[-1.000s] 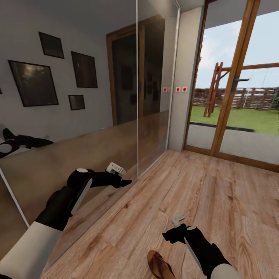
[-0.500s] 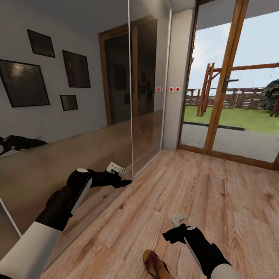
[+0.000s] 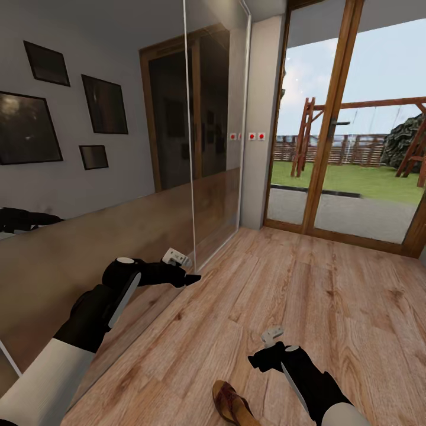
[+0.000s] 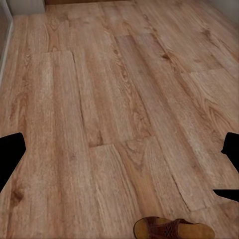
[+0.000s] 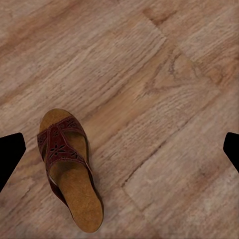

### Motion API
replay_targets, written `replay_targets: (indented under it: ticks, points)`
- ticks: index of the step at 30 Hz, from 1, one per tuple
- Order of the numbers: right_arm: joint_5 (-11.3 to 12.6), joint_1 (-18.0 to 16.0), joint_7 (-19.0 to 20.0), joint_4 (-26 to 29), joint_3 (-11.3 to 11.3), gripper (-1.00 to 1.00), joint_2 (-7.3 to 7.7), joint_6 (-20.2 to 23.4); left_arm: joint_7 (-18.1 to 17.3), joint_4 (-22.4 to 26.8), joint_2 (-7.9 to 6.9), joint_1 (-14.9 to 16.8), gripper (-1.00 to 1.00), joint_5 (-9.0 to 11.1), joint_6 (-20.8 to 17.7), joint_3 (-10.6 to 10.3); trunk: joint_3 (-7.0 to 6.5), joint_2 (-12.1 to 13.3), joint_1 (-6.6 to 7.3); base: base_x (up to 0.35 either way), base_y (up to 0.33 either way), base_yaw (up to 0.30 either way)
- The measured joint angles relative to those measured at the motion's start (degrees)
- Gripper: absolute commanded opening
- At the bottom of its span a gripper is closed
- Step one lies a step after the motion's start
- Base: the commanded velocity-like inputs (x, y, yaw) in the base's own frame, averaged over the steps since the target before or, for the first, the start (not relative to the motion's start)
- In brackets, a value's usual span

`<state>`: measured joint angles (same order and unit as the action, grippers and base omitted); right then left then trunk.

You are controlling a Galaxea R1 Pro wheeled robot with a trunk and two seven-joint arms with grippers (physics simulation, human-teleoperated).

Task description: Pick up the two gym shoes and the two sandals from the corridor floor and place them onto the hallstand (shoe rack) in the corridor, making sure they are on the rack and not on the floor. Arrange them so the two gym shoes are next to each other and the two sandals are next to each other.

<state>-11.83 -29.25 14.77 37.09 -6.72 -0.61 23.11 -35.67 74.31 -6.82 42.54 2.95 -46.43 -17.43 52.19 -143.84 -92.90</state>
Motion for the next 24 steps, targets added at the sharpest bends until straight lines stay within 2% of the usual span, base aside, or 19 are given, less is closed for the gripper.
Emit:
replay_targets:
  ticks: [16, 24]
  points:
    - [-0.1, 0.0, 0.1, 0.1, -0.1, 1.0, 0.0, 0.0, 0.0, 0.1, 0.0, 0.0, 1.0, -0.4, 0.0, 0.0, 0.0, 0.0, 0.0, 0.0, 0.0, 0.0]
    - [-0.1, 0.0, 0.1, 0.0, -0.1, 1.0, 0.0, 0.0, 0.0, 0.1, 0.02, 0.0, 1.0, -0.4, 0.0, 0.1, 2.12, -0.1, -0.21, 0.0, 0.0, 0.0]
